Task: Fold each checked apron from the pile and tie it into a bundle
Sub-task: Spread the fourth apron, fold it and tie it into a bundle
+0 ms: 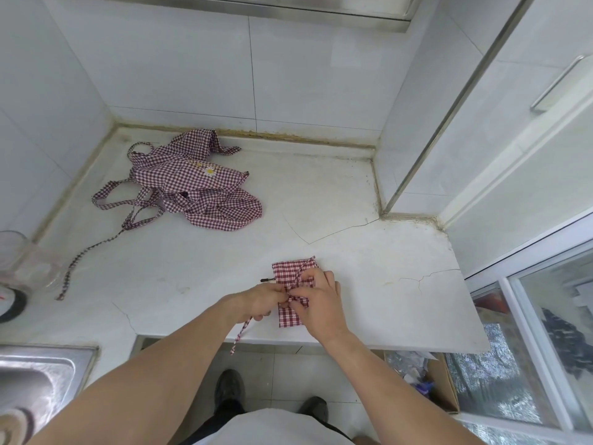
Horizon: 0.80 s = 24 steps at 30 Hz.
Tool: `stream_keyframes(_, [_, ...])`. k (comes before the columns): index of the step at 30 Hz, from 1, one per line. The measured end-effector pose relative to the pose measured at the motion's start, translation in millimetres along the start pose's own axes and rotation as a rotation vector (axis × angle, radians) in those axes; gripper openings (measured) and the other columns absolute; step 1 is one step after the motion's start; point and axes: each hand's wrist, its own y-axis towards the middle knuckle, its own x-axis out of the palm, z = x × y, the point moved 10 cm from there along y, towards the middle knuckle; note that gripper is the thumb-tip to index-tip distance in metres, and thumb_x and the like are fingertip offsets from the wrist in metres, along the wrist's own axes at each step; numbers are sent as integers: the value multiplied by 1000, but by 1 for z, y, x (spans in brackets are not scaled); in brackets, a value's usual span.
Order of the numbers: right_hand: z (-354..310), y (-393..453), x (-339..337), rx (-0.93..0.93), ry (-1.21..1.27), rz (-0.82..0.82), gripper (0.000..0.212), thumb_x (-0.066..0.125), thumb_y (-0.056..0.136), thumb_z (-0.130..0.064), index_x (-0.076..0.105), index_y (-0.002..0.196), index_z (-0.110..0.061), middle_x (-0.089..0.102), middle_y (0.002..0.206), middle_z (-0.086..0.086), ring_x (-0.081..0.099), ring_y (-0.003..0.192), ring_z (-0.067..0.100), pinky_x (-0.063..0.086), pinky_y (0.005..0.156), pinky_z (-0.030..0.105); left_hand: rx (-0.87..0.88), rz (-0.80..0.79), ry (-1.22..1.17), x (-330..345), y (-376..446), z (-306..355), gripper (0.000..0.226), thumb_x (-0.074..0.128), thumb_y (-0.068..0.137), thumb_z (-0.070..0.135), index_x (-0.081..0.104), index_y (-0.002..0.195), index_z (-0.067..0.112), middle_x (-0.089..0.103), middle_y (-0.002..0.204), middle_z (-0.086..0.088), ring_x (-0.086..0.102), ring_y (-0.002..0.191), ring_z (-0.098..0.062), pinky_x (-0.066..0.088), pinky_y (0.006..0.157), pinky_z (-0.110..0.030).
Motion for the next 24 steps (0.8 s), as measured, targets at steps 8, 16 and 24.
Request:
stream_keyframes(8, [16, -6, 7, -33, 39, -219, 24, 56, 95, -31, 60, 76, -18, 46, 100, -9, 35, 103, 12, 34, 97, 29, 146, 214, 152, -12, 4, 7, 31, 58, 98, 40, 58, 81, 15, 58, 86, 3, 50, 75, -10, 40, 64, -20])
stream_keyframes(16, [39, -4, -17, 258, 433, -279, 46, 58, 100, -30, 50, 62, -4, 58, 60, 13, 52, 56, 7, 42, 58, 21, 215, 319, 175, -18, 5, 11, 26, 75, 87, 37, 56, 91, 20, 59, 89, 7, 54, 77, -11, 43, 63, -20])
stream_keyframes(24, [82, -5, -22, 428, 277, -386, 47, 51, 102, -38, 62, 73, -3, 71, 75, 8, 61, 59, 4, 44, 58, 25, -114, 416, 578, -33, -10, -16, 62, 47, 83, 80, 55, 101, 21, 60, 97, 7, 58, 93, -15, 44, 77, -27])
